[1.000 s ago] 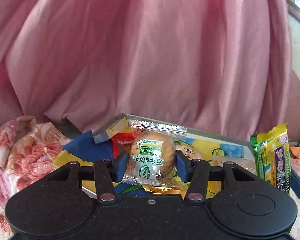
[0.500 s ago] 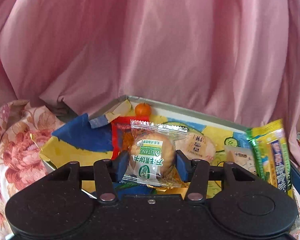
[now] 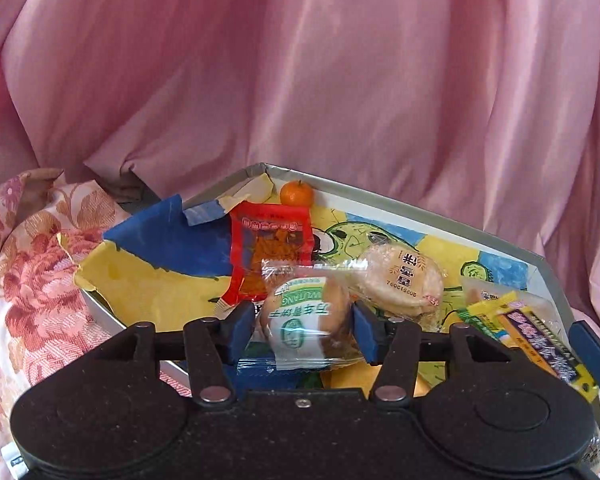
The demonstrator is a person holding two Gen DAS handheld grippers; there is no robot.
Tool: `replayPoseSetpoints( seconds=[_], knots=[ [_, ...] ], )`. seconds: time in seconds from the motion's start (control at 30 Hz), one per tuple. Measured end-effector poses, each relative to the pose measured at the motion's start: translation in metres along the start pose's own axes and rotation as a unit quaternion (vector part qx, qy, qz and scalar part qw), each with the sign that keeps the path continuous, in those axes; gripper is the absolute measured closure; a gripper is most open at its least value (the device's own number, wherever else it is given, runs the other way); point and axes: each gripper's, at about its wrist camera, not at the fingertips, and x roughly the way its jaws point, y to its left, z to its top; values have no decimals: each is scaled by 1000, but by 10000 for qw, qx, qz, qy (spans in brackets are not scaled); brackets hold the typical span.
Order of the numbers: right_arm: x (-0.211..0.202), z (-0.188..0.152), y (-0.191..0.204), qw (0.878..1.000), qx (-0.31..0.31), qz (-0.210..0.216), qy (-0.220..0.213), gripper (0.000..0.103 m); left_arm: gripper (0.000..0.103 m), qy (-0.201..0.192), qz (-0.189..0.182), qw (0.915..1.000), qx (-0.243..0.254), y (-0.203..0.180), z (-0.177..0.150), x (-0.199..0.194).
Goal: Organize snacks
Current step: 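Open both grippers and release the packets into the tray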
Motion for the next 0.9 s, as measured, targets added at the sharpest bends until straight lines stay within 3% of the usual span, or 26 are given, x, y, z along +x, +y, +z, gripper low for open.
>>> replayPoseSetpoints(
  seconds=[0.13,0.27,0.6,0.9],
  knots=[
    [-1,0,-2,10000,30,-24,-55,45,30,-7,20,10000,-36,1,1,-1],
    [-4,2,-3,9998,101,-43,-142,29,20,-105,-88,9997,-225,7,-1,-8],
    [-31,19,-8,9974,215,-230,-646,0,11,-706,-34,9955,-629,26,0,-51],
    [-75,32,-6,9909,488,-416,-1184,0,5,-1289,61,9901,-547,47,-9,-112]
  ],
)
